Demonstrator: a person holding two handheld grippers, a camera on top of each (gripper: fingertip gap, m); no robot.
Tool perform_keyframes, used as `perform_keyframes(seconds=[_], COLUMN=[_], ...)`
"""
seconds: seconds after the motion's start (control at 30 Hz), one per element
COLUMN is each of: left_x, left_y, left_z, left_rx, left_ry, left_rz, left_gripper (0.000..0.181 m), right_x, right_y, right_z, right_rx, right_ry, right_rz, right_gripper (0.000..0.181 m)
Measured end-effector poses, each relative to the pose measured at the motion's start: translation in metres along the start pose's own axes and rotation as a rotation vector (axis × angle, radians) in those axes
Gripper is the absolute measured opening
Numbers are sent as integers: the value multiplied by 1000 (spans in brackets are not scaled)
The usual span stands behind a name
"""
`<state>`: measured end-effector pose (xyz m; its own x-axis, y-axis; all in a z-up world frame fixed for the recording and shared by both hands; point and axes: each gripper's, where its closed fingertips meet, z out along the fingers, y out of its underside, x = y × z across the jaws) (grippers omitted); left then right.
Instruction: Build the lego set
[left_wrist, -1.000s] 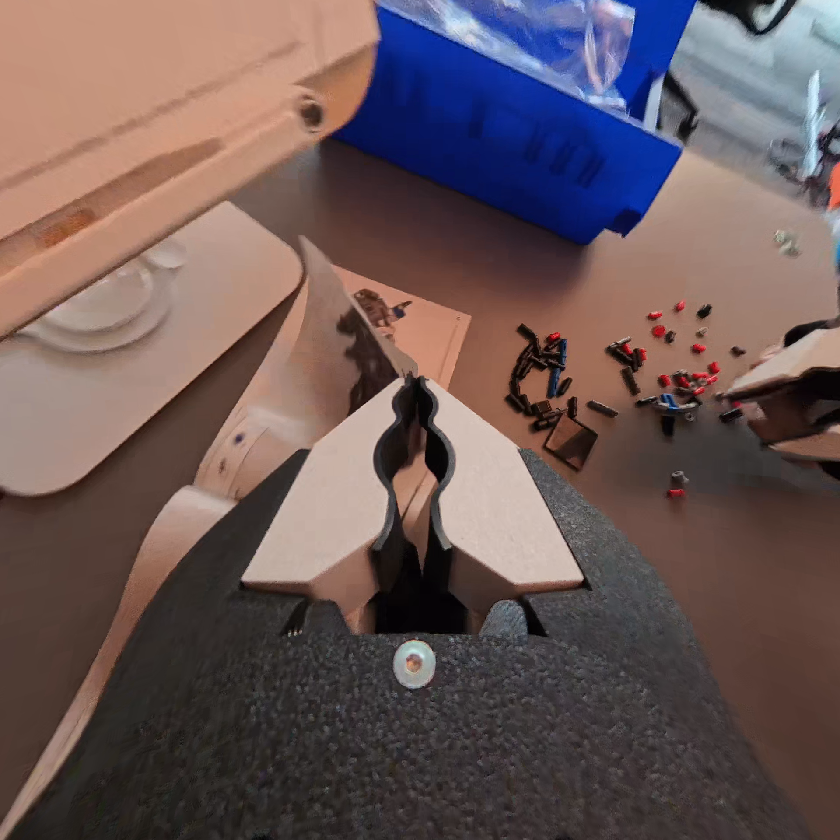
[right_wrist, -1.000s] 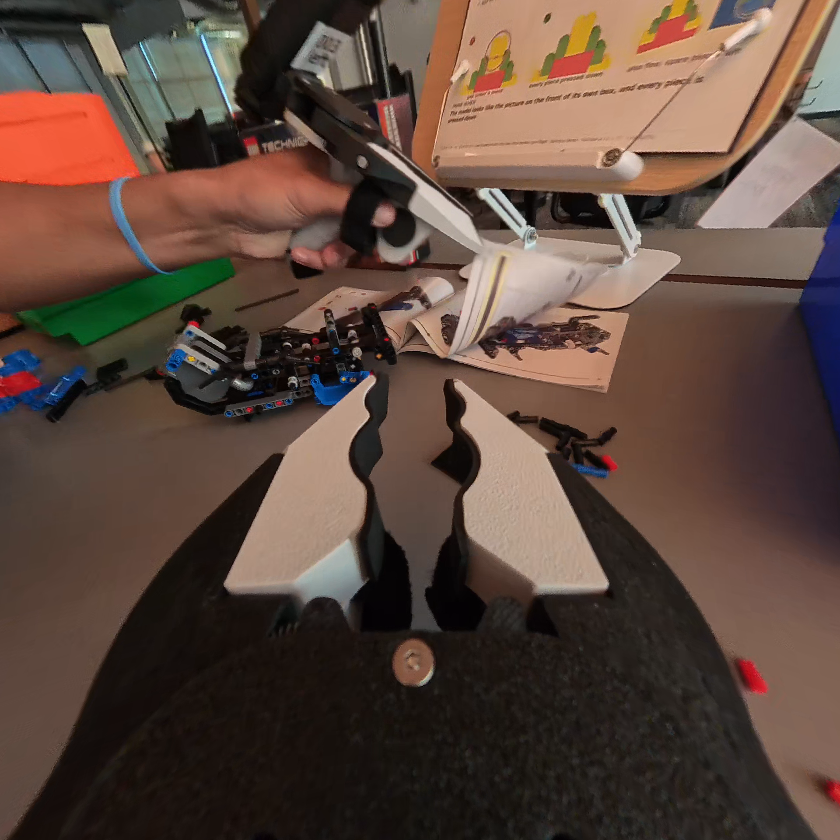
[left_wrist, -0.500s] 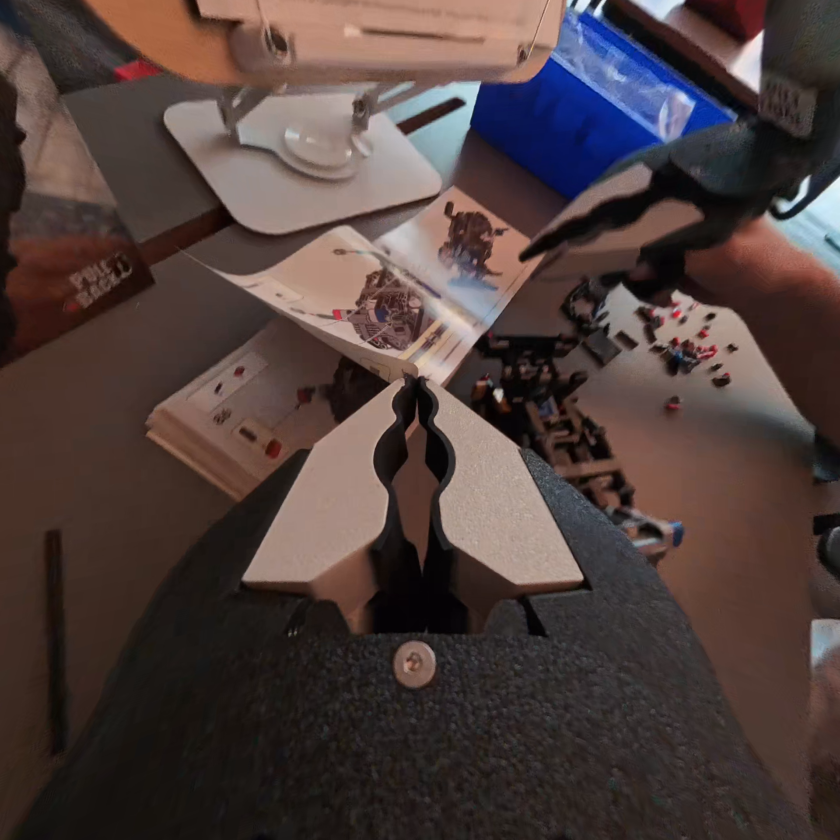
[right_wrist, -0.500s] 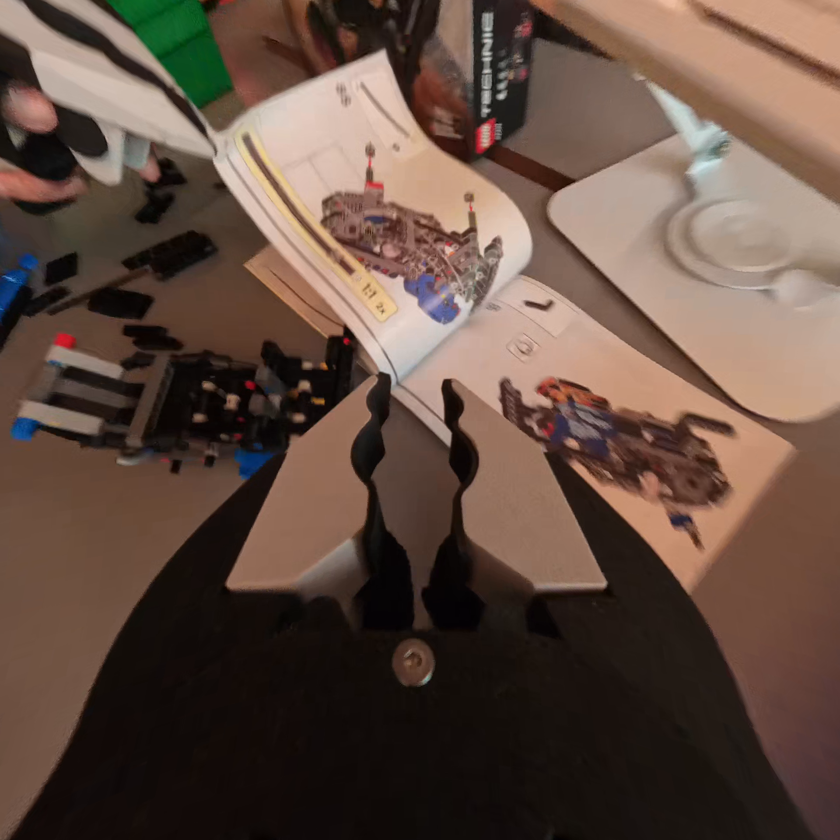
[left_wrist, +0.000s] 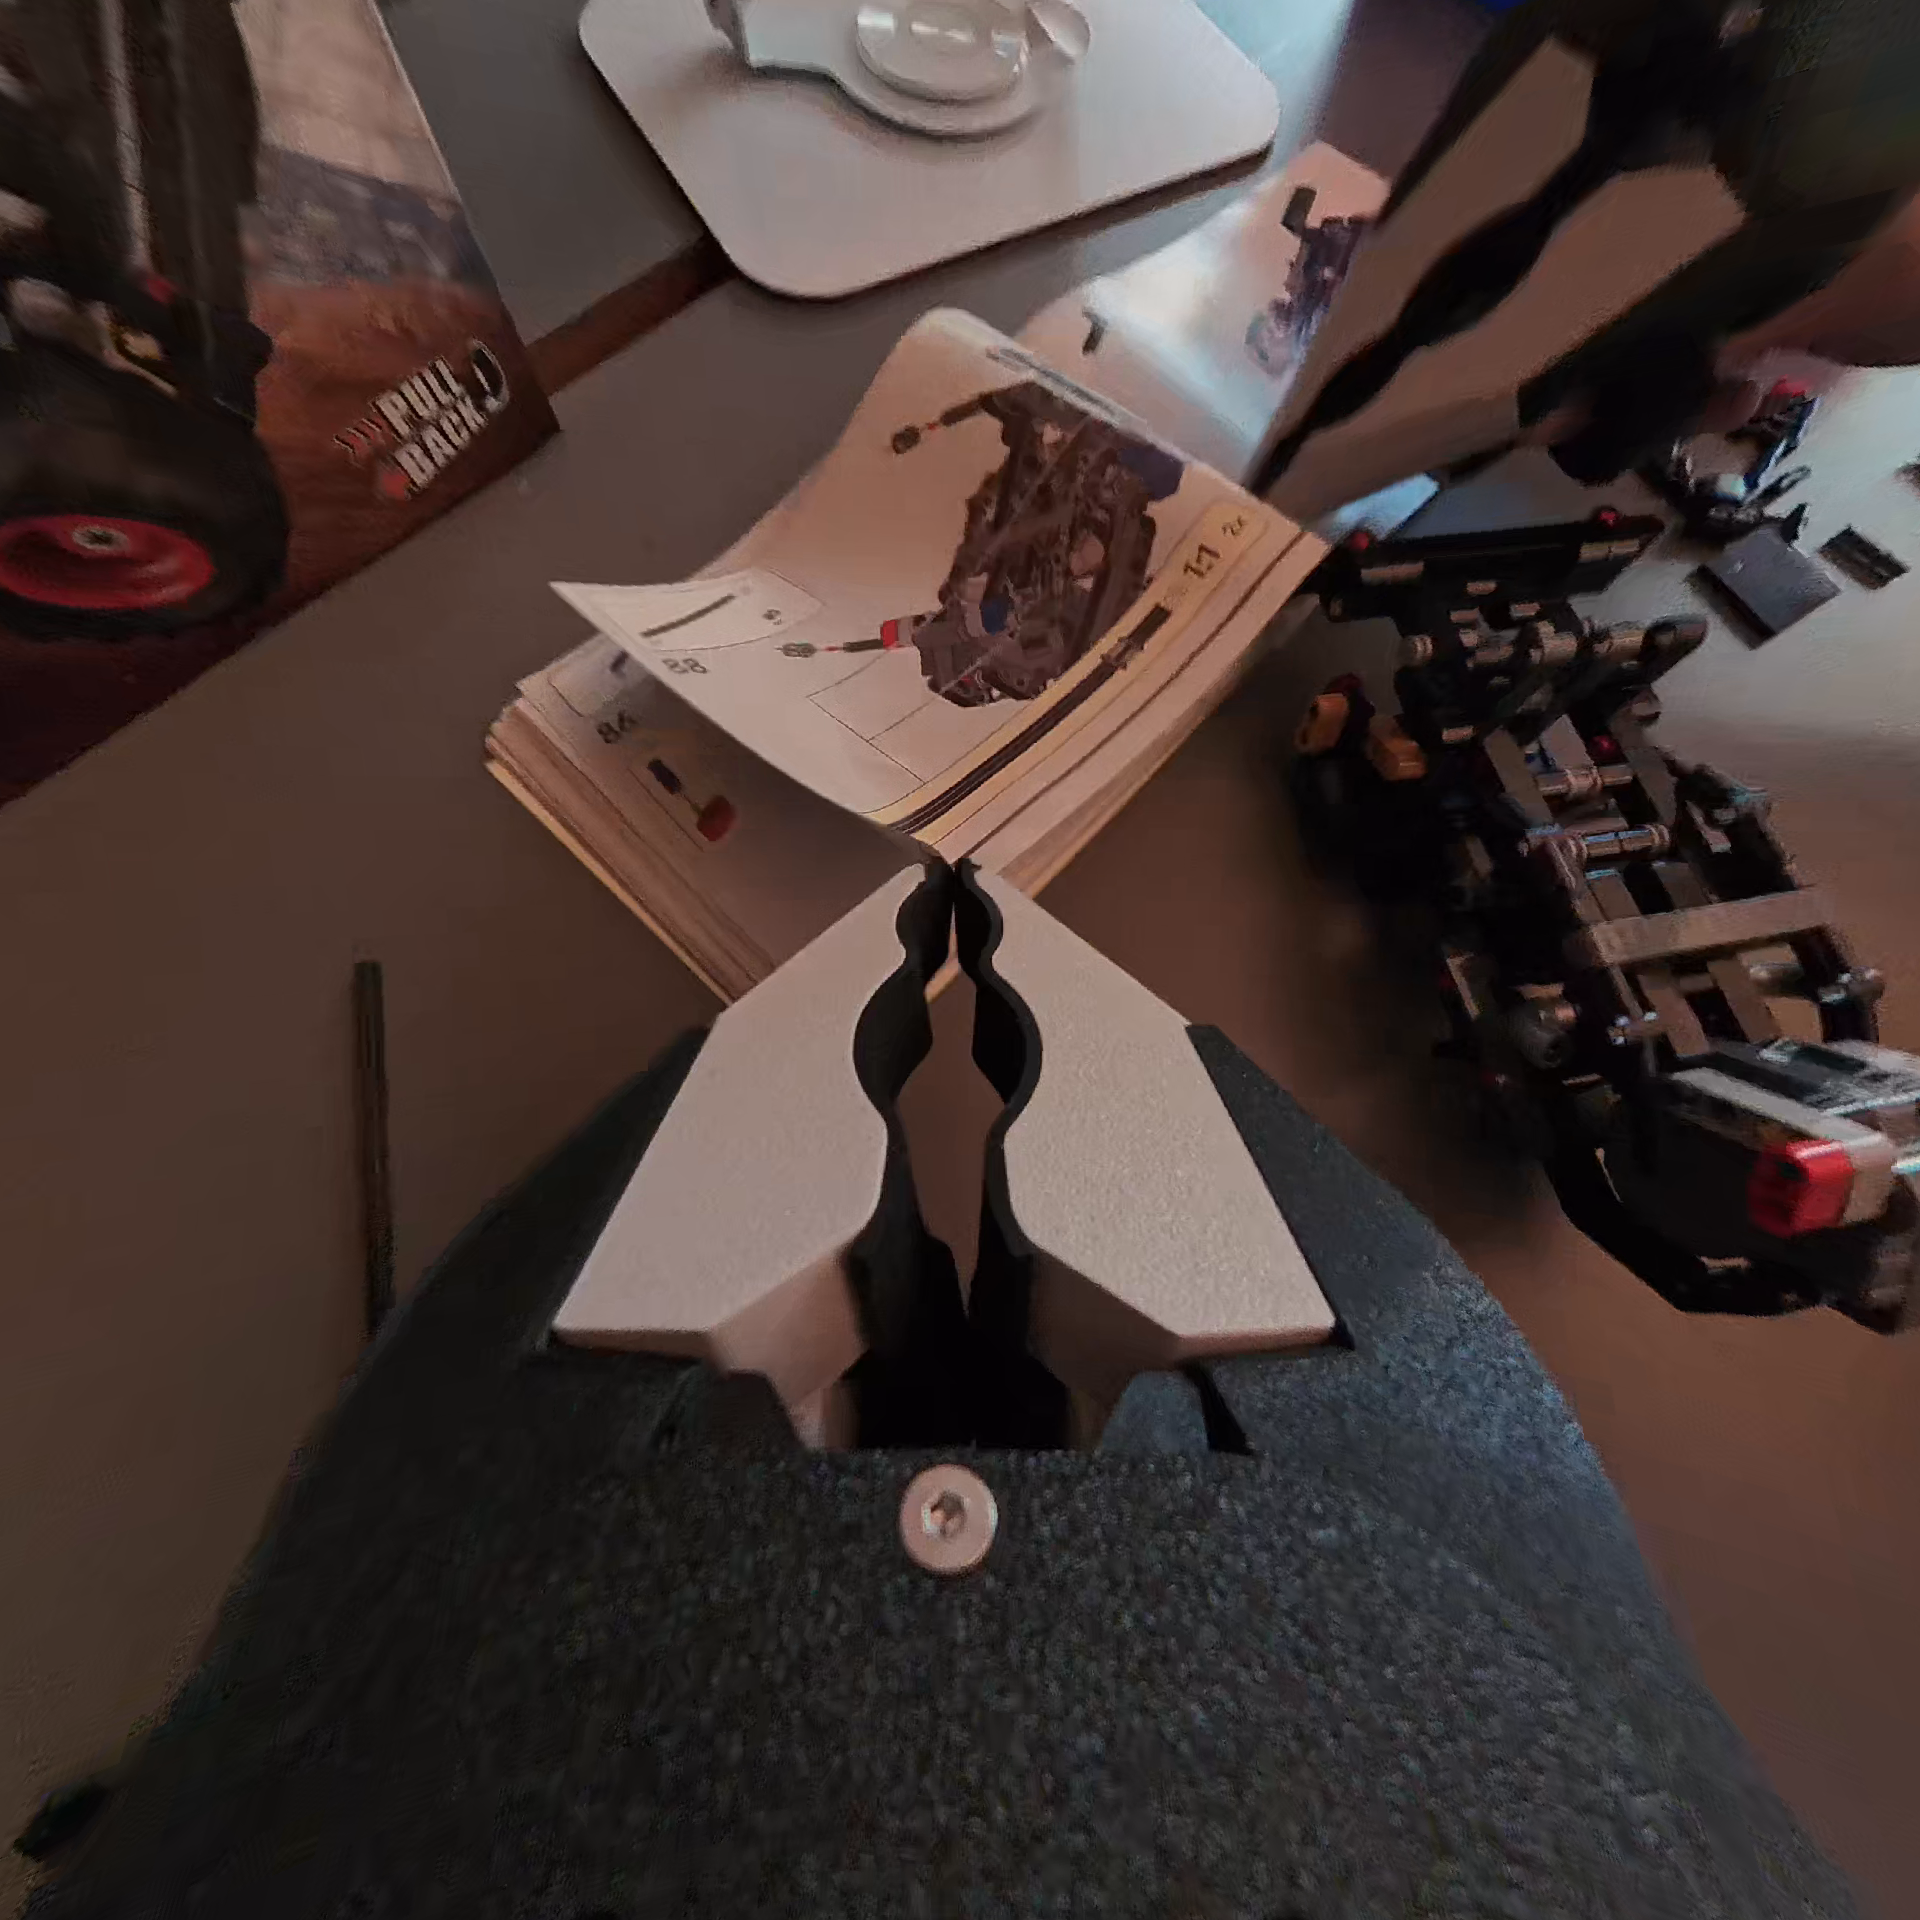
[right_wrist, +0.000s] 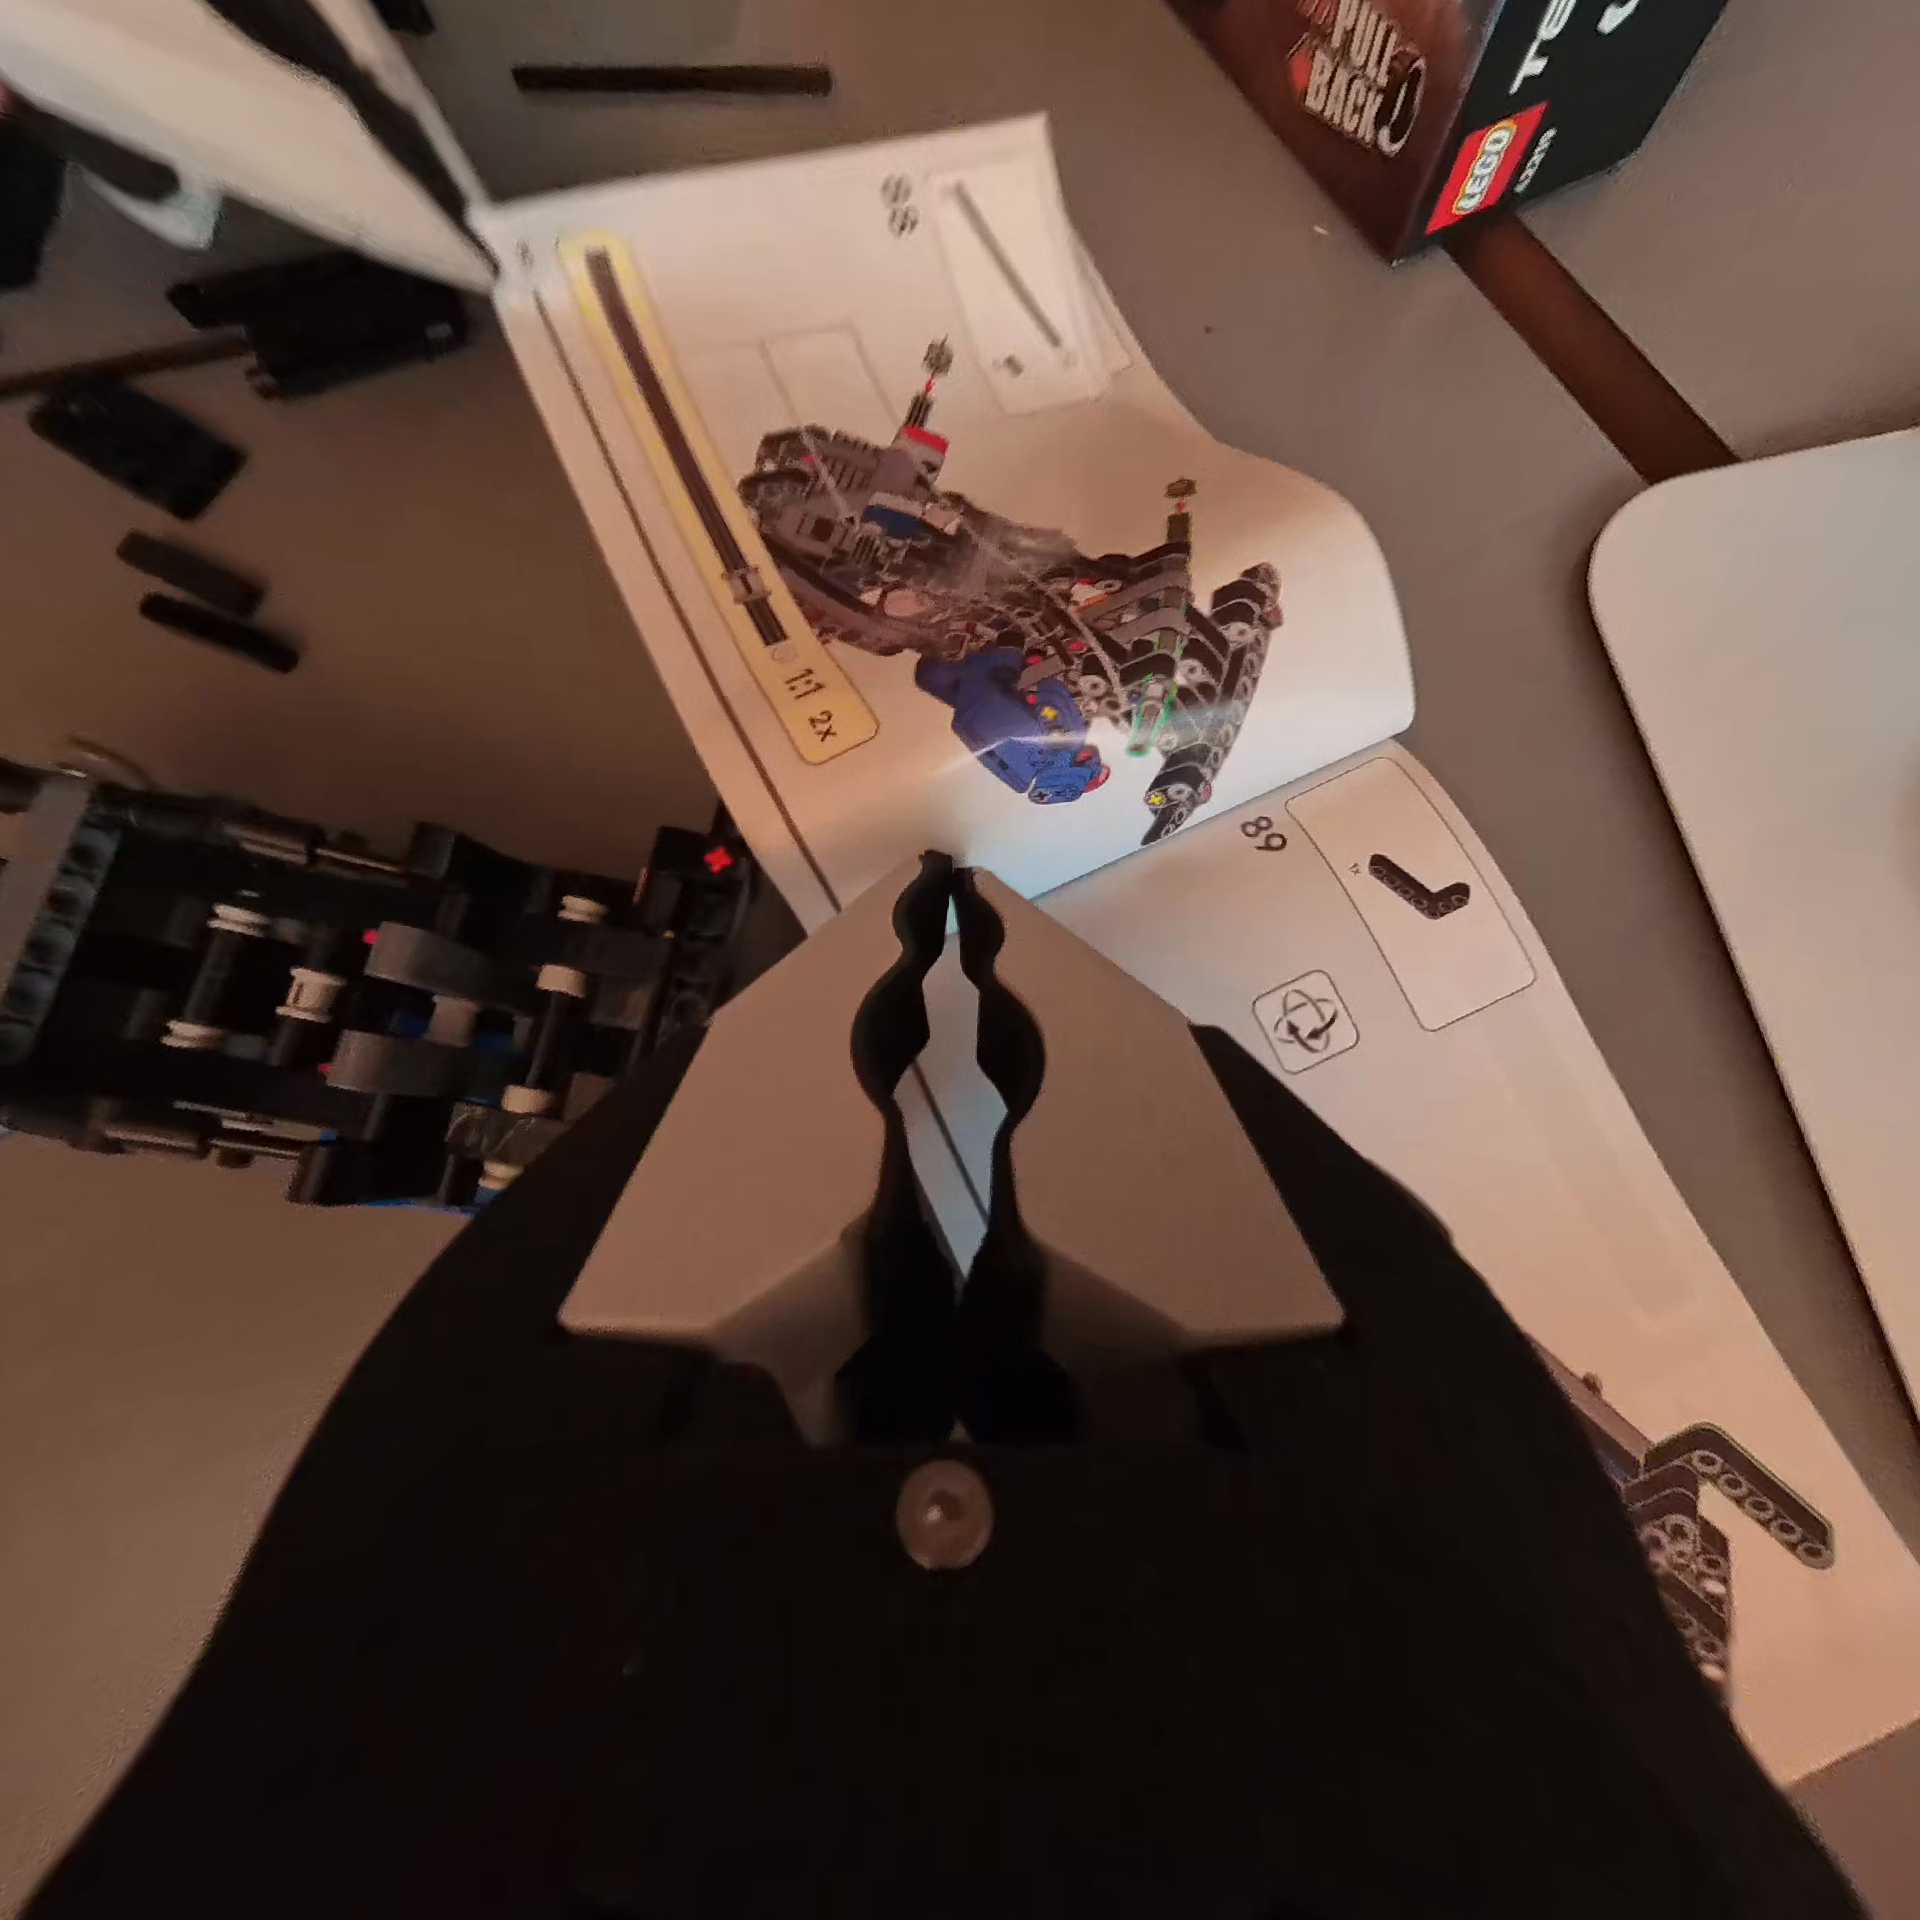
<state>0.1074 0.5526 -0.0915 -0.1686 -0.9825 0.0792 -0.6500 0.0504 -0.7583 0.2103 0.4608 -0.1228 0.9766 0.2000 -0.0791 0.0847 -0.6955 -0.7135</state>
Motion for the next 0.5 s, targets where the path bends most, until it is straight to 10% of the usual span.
perform_keyframes(seconds=[0.27,0.5], left_x=[-9,-5], left_y=[-29,-36], left_z=[-4,-1], left_rx=[77,82], left_ry=[36,54], left_rz=[-75,-74], left_gripper=[0,0], right_x=[-20,-39], right_y=[23,0], right_z=[-29,-51], right_rx=[23,65], right_ry=[-152,-211], right_rz=[64,151], right_gripper=[3,49])
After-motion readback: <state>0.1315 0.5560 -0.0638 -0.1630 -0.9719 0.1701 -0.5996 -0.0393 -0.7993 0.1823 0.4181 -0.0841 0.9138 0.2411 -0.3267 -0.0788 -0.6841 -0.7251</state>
